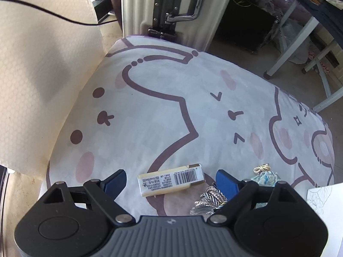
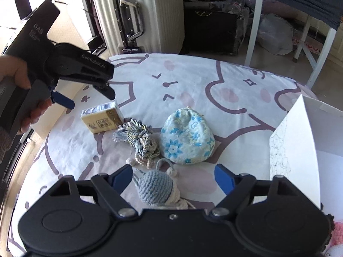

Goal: Organize objects
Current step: 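Grasp the yellow juice box with the left tool while the right tool grasps the grey crocheted mouse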

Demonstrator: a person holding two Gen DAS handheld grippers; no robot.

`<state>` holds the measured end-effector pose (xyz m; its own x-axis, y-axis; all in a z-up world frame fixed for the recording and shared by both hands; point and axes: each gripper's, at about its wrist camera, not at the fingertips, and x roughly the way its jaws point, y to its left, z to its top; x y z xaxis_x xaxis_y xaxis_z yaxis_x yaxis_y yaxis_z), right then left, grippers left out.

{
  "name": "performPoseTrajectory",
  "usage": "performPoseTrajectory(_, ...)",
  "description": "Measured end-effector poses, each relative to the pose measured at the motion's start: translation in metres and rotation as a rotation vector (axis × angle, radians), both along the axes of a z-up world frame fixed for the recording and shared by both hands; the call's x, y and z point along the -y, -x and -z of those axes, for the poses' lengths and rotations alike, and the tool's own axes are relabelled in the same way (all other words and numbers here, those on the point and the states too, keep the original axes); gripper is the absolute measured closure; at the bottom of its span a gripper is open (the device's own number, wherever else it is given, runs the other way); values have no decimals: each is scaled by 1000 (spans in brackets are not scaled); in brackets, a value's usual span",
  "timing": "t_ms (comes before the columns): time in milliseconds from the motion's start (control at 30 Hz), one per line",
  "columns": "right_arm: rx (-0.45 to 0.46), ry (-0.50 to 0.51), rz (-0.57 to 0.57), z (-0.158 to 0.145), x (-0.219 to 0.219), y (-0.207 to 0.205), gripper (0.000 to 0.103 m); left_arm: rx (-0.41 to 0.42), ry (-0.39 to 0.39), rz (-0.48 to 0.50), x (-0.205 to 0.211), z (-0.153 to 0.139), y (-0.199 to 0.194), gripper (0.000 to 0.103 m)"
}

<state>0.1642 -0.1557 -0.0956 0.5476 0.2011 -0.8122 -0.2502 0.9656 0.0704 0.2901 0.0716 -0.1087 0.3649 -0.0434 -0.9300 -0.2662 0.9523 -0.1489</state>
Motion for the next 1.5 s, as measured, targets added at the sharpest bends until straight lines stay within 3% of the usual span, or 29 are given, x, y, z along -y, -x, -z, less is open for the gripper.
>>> performPoseTrajectory(300,-64,61,-57,25,-16,-7,25,-60,53,-81,1,23,-11,13)
performPoseTrajectory(600,-132,45,-55,39,-21,-15,28,-72,14,-115,9,36,-19,14)
performPoseTrajectory(900,-165,44,-44,48,-26,-24,41,-103,-10,-107,4,42,-18,20)
performPoseTrajectory(967,-178,60,-54,50,-30,-25,44,-99,3,-99,3,40,-17,26)
performPoseTrajectory(1200,-198,80,-53,46,-33,-25,49,-57,17,-78,0,23,-11,27)
performPoseTrajectory(1500,-131,8,-8,9,-14,-21,49,38,-5,-14,6,-17,9,27)
